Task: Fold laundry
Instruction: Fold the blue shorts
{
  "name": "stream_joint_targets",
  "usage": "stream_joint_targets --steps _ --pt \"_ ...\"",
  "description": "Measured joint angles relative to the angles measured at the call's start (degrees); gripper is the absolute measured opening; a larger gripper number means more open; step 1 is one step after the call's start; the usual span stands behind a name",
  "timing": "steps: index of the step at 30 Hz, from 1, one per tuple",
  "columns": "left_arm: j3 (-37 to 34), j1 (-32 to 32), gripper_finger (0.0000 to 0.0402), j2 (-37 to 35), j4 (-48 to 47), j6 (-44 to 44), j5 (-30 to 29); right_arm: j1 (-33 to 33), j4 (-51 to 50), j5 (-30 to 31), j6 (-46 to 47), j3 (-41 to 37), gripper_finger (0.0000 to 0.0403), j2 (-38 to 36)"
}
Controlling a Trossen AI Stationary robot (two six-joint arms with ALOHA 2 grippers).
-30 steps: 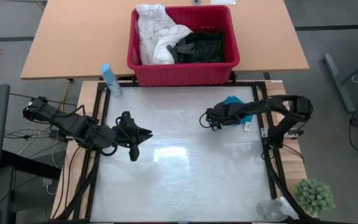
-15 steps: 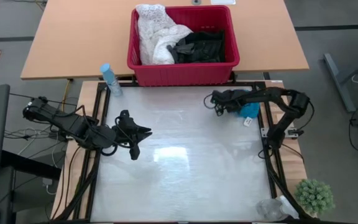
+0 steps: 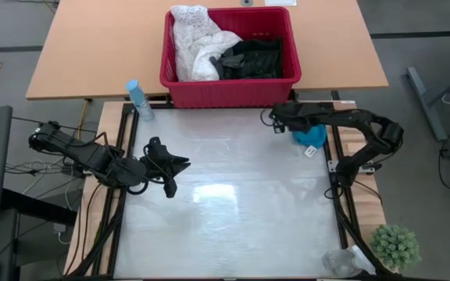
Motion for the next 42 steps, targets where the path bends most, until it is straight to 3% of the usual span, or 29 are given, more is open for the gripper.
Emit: stream_joint_targets --steps 11,16,27,34,42 --pt "0.00 0.00 0.0054 0.00 0.01 -1.21 0.28 5.10 -14.35 6.52 18.52 -4.05 0.0017 0.04" --pt "0.00 0.00 0.0054 0.00 0.02 -1.21 0.28 5.12 -12.36 4.45 24.92 -9.79 0.0017 0.07" --pt "0.01 0.00 0.0054 0.00 0.01 -0.85 0.31 3.36 -0.40 -3.55 25.14 -19.06 0.0017 0.02" --pt "0.00 0.00 0.0054 0.00 0.00 0.35 0.28 6.51 -5.27 -3.99 23.06 -14.03 0.0020 -0.75" --pt "0.00 0.00 0.0054 0.00 -0.30 -0.20 0.33 8.29 -9.91 4.77 26.00 -8.75 0.0019 -0.90"
